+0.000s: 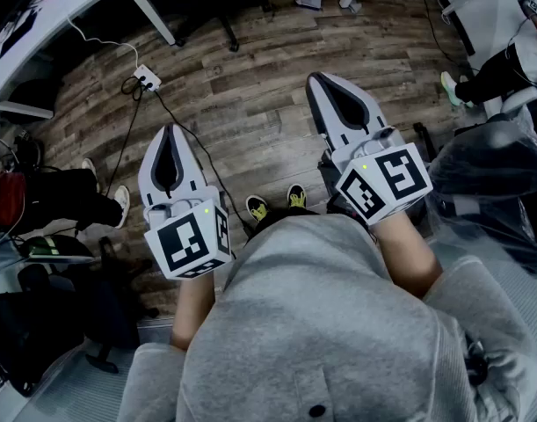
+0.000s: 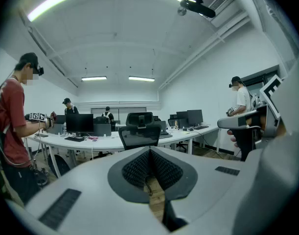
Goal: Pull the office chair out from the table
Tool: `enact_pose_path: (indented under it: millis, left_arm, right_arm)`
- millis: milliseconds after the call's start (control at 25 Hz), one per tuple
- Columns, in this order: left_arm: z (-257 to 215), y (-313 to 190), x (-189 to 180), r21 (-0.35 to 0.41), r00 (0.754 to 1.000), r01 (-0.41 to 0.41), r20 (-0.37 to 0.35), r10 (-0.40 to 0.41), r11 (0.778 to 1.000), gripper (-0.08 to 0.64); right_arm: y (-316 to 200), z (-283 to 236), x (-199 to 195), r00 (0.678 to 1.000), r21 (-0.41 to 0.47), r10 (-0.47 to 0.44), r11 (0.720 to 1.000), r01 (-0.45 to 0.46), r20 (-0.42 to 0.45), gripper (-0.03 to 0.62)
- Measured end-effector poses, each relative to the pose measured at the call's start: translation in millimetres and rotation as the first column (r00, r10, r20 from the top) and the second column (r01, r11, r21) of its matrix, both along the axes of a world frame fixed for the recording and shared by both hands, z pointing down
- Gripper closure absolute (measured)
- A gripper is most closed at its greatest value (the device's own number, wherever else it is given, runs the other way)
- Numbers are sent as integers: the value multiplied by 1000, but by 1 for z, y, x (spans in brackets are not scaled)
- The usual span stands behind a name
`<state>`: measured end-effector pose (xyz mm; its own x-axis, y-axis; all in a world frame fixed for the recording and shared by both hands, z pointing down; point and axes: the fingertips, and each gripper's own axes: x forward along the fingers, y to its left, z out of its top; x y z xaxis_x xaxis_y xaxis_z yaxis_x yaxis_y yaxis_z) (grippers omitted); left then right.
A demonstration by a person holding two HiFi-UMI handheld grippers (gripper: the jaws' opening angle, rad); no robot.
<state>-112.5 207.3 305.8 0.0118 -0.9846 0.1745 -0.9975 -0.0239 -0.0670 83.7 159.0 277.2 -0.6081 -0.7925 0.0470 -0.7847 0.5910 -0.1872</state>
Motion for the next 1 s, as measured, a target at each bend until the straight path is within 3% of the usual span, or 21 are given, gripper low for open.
enact_pose_path:
  millis: [720, 1000]
  left_arm:
    - [-10, 19, -44, 18, 999, 23, -38, -22, 1000, 549]
    - [-18, 15, -46, 24, 999, 0, -39, 0, 1000, 549]
  right_arm:
    - [11, -17, -60, 994, 5, 94, 996, -94, 49, 565]
    - [17, -24, -63, 991, 28, 116, 993, -117, 62, 565]
